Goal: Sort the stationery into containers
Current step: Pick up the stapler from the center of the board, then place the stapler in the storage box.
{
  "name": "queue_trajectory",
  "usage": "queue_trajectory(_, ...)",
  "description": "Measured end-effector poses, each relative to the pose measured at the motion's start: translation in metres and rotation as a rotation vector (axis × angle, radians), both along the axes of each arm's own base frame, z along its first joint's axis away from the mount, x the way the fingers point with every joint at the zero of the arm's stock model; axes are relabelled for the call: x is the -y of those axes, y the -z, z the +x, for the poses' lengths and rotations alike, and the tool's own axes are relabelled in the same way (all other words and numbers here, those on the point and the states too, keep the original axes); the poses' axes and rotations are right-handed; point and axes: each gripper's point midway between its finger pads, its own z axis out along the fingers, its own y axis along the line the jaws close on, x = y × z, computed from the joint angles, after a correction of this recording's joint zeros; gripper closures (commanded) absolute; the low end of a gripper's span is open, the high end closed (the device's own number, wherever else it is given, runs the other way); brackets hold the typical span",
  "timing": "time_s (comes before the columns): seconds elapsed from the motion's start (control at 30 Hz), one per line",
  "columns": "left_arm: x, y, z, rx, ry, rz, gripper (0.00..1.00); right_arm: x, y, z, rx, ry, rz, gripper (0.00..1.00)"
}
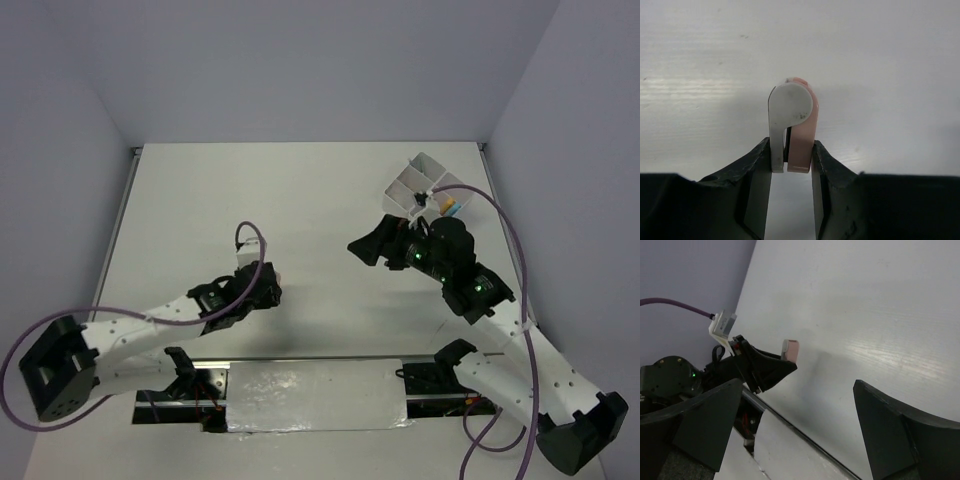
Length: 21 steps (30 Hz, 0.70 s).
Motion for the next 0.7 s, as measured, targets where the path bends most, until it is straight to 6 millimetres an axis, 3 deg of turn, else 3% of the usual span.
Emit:
queue_trajectory(0.2,0.025,-0.064,-0.007,0.284,0.208,-0.224,1.0,-0.017,-0.014,-0.003,0.053,-0.073,0.047,0.0)
queue_trajectory(0.37,0.044,-0.106,-0.015,0.46,0.368,-0.313,1.0,-0.052,0.006,-0.015,0.013,-0.169,0.013,0.02)
queue_trajectory(0.57,0.066,-0.133,-0.034,0.578,0.558,-0.337,1.0,-0.085,0.022,-0.029,0.004,-0.24,-0.025,0.17)
queue_trajectory(0.7,0.072,-0.13,-0.042,0.594,0.63,-0.307,1.0,-0.101,0.027,-0.033,0.003,-0.272,-0.034,0.28)
